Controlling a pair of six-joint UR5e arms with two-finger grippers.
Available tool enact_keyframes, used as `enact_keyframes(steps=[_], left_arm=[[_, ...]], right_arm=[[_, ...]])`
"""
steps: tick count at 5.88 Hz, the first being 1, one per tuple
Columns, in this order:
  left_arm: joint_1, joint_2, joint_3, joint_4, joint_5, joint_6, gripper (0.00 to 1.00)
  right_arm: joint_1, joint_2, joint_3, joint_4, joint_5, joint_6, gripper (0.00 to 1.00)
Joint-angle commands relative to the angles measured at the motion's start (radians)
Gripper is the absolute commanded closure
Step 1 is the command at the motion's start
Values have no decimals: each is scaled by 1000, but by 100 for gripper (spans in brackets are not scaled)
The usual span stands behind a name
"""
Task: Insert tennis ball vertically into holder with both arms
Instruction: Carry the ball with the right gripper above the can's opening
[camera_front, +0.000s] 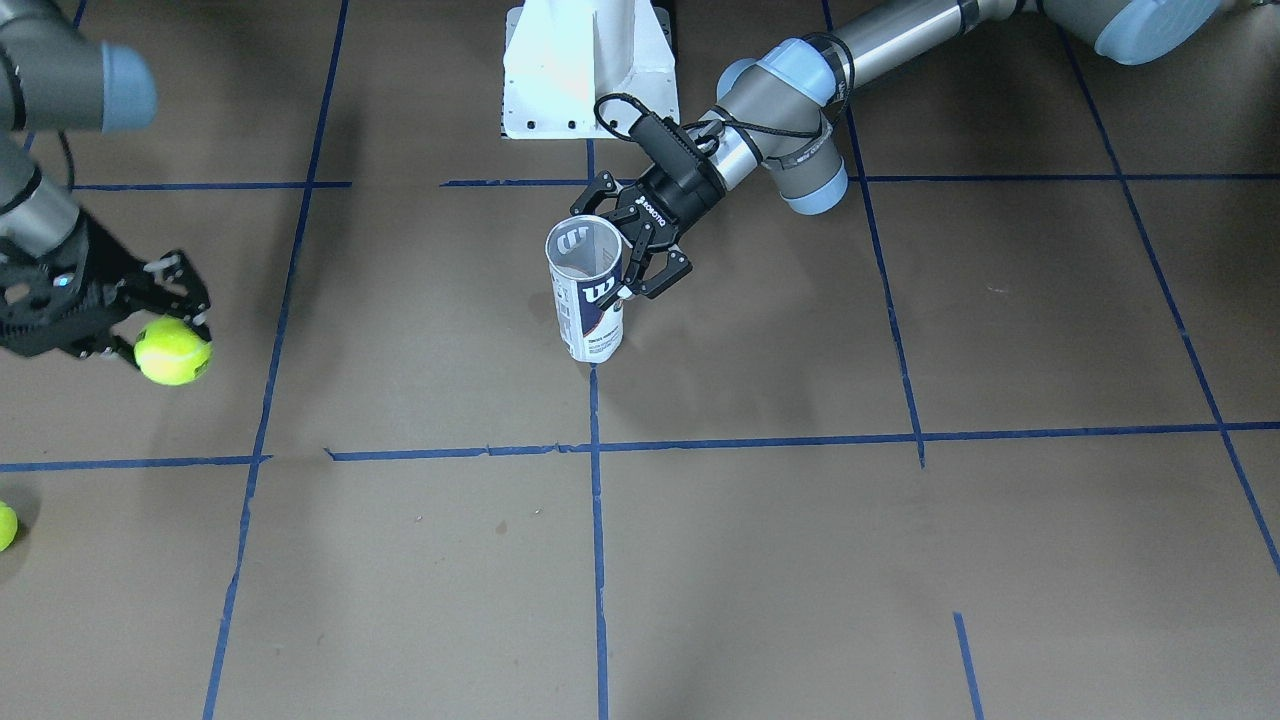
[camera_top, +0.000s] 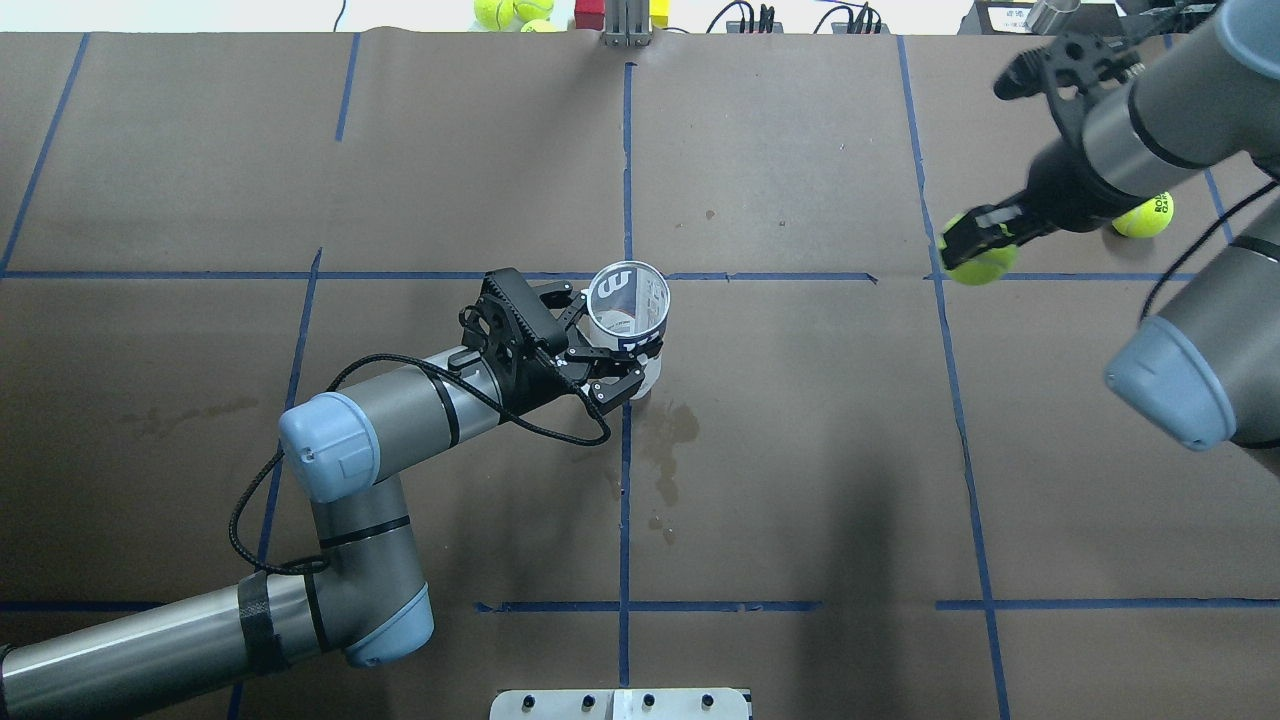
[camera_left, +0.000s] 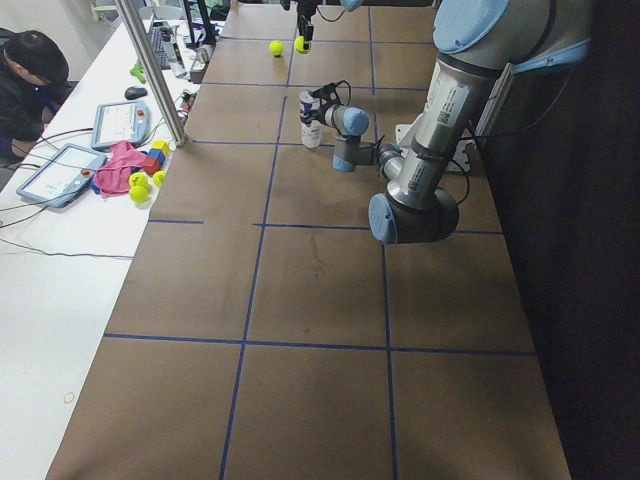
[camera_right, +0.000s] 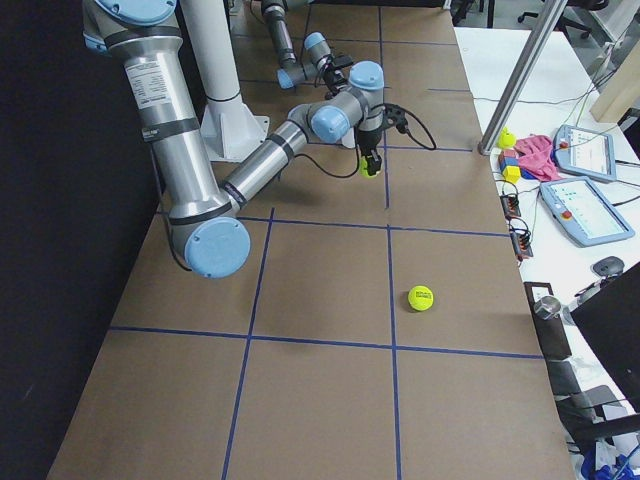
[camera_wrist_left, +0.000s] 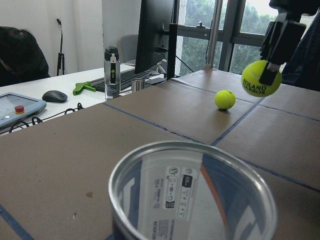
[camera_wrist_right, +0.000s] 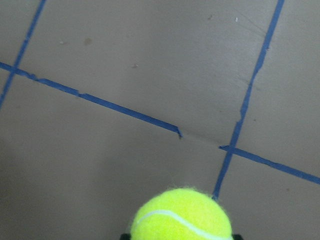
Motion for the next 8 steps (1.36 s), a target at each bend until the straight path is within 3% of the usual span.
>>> enact_keyframes(steps=[1,3,4,5,8], left_arm=[[2,0,5,2,0,-90,26],[2,2,14,2,2,-89,26],[3,0,16,3,0,-87,26],[3,0,19,5,0,-86,26],[5,0,25,8,0,-83,25]], right_arm=[[-74,164,38,-97,-2,214,86],[-148,299,31,-127,-55,338,84],[-217,391,0,-196,-152,362,84],[-223,477,-74,-212,-156,392,84],[-230,589,-201,-215,-160,399,84]])
